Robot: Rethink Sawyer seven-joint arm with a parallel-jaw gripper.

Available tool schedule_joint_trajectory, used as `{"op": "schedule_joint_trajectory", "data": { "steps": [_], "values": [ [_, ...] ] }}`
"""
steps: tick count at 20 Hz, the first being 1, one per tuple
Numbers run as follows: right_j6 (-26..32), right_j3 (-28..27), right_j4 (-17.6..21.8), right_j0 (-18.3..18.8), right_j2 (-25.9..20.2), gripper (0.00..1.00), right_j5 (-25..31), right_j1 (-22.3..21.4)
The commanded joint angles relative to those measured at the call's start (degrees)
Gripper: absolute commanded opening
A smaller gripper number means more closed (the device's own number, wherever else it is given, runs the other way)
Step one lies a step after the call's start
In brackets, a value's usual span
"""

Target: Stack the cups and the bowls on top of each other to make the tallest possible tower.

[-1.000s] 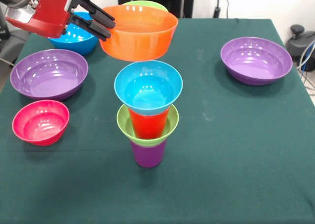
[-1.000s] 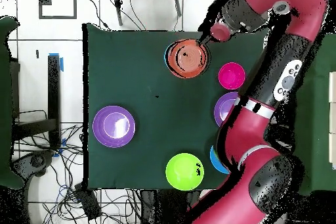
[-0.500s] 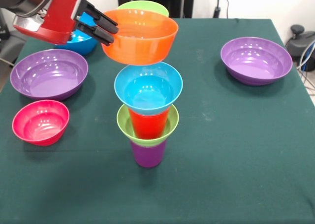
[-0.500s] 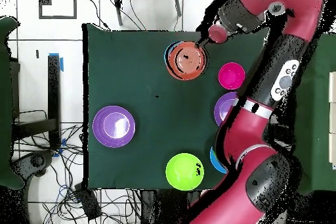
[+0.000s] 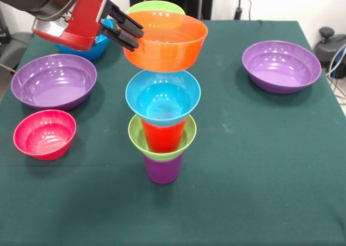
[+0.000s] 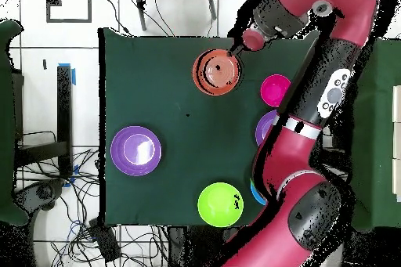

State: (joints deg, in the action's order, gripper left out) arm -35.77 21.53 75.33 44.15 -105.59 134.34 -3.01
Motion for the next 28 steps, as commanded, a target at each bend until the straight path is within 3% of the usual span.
{"op": "schedule_joint_trajectory", "data": {
  "steps": [1,11,28],
  "values": [
    [-7.95,-4.51,1.76,-1.93,7.84,0.00,-3.02,-0.24],
    [-4.82,-6.60,5.35,-2.31,6.66,0.00,-0.34,0.28],
    [-5.54,-7.14,4.52,-2.69,5.53,0.00,-1.39,1.50]
  ]
}}
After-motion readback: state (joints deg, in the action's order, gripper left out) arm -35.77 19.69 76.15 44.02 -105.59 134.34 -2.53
